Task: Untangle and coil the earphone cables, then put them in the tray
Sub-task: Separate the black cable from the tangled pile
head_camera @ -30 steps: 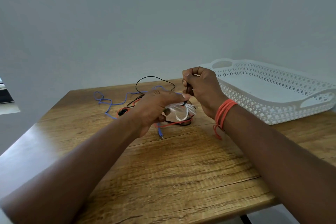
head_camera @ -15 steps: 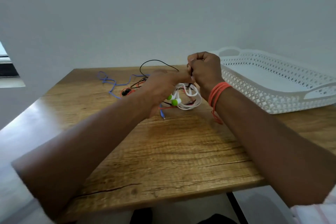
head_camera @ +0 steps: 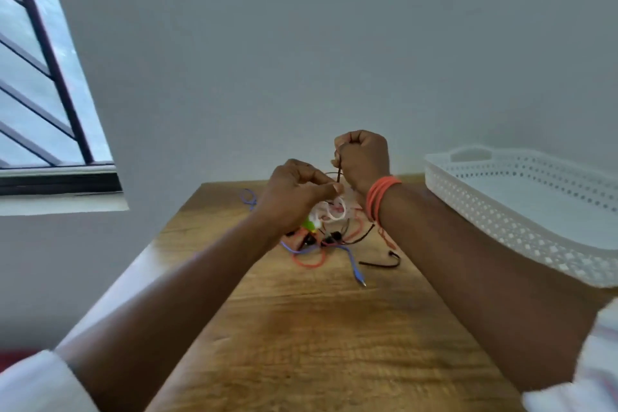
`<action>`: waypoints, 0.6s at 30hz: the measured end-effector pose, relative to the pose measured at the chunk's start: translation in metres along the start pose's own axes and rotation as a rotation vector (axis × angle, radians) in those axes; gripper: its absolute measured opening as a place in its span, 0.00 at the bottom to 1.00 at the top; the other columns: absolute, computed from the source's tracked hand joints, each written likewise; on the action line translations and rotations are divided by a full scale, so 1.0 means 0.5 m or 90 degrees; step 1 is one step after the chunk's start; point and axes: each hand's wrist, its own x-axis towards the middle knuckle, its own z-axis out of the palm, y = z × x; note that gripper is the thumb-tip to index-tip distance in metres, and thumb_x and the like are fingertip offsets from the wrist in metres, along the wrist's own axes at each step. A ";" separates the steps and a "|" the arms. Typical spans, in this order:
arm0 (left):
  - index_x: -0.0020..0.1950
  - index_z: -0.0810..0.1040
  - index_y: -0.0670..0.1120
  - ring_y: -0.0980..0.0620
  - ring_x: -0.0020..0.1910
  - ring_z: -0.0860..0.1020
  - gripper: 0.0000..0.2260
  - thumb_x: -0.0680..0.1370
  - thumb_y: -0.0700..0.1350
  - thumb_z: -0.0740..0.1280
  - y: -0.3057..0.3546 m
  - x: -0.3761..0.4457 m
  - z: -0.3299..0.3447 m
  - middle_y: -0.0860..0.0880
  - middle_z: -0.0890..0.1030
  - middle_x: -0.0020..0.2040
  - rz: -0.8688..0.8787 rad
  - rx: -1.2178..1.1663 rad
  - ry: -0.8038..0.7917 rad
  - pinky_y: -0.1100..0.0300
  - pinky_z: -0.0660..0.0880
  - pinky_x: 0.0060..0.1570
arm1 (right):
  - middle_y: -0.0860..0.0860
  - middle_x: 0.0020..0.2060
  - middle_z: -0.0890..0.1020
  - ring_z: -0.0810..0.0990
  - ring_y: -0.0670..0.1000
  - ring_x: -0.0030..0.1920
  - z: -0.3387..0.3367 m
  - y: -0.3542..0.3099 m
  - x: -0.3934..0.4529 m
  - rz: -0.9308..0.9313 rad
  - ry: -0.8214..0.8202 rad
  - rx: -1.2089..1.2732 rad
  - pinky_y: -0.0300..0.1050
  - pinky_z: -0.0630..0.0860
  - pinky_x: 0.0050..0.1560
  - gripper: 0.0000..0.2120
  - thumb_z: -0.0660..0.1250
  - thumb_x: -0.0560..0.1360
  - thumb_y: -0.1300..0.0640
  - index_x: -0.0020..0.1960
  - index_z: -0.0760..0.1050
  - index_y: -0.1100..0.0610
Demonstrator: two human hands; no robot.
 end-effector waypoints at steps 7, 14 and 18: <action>0.41 0.84 0.42 0.58 0.47 0.76 0.06 0.70 0.45 0.76 -0.054 0.014 -0.091 0.53 0.73 0.50 -0.050 0.076 0.097 0.62 0.72 0.42 | 0.54 0.28 0.77 0.75 0.50 0.29 0.104 0.013 -0.007 0.011 -0.145 0.033 0.48 0.79 0.39 0.09 0.64 0.77 0.65 0.38 0.76 0.60; 0.42 0.84 0.48 0.51 0.41 0.78 0.04 0.75 0.40 0.72 -0.074 0.085 -0.218 0.43 0.83 0.46 -0.024 -0.054 0.291 0.65 0.73 0.30 | 0.51 0.39 0.84 0.82 0.48 0.38 0.055 0.047 -0.029 -0.144 -0.336 -0.321 0.41 0.76 0.38 0.08 0.68 0.77 0.50 0.49 0.76 0.55; 0.41 0.81 0.48 0.53 0.32 0.74 0.06 0.77 0.39 0.70 -0.127 0.113 -0.244 0.46 0.81 0.42 -0.051 -0.123 0.368 0.61 0.71 0.31 | 0.44 0.38 0.80 0.79 0.42 0.38 0.038 0.108 -0.087 -0.234 -0.435 -0.454 0.39 0.74 0.40 0.06 0.68 0.76 0.50 0.46 0.76 0.53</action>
